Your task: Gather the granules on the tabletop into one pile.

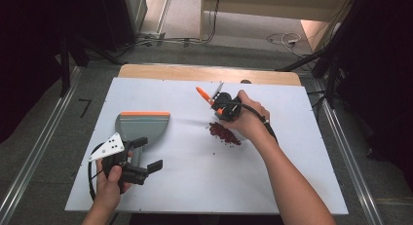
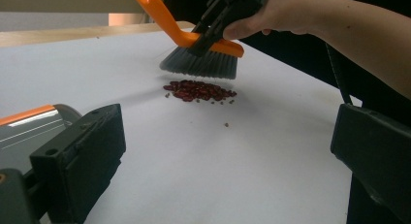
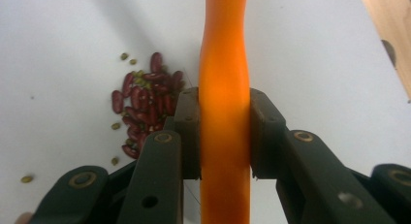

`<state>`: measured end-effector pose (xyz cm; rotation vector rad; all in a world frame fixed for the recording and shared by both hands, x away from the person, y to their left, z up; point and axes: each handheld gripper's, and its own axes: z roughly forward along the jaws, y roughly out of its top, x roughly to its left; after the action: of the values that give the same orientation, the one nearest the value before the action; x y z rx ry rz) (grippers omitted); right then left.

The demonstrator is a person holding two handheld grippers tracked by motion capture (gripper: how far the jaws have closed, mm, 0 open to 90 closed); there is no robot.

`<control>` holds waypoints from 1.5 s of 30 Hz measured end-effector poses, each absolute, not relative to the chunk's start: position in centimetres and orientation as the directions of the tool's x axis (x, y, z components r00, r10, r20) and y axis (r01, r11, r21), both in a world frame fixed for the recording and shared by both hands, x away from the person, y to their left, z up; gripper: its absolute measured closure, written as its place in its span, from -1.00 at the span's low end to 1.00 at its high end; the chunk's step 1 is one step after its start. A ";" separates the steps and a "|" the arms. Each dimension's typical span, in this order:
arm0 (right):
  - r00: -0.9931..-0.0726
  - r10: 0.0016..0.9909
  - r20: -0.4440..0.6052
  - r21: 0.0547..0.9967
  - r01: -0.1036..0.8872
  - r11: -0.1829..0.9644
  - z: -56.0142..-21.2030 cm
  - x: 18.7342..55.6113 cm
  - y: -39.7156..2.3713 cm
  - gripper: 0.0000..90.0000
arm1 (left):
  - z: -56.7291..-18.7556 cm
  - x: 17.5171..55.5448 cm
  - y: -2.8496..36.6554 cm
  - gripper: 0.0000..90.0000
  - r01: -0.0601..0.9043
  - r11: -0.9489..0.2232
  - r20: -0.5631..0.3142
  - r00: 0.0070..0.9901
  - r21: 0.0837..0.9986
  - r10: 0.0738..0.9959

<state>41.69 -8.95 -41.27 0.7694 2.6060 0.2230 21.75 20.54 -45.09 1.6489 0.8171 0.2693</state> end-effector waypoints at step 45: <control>-0.968 0.244 0.053 0.223 0.250 0.942 -42.2 37.1 -6.8 0.53 | -45.0 21.7 20.7 -0.99 0.358 -0.029 -0.256 0.720 0.933 0.645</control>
<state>37.09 -6.83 -42.19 0.3967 3.1198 0.3637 21.68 20.73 -45.01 1.6397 0.8211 0.2772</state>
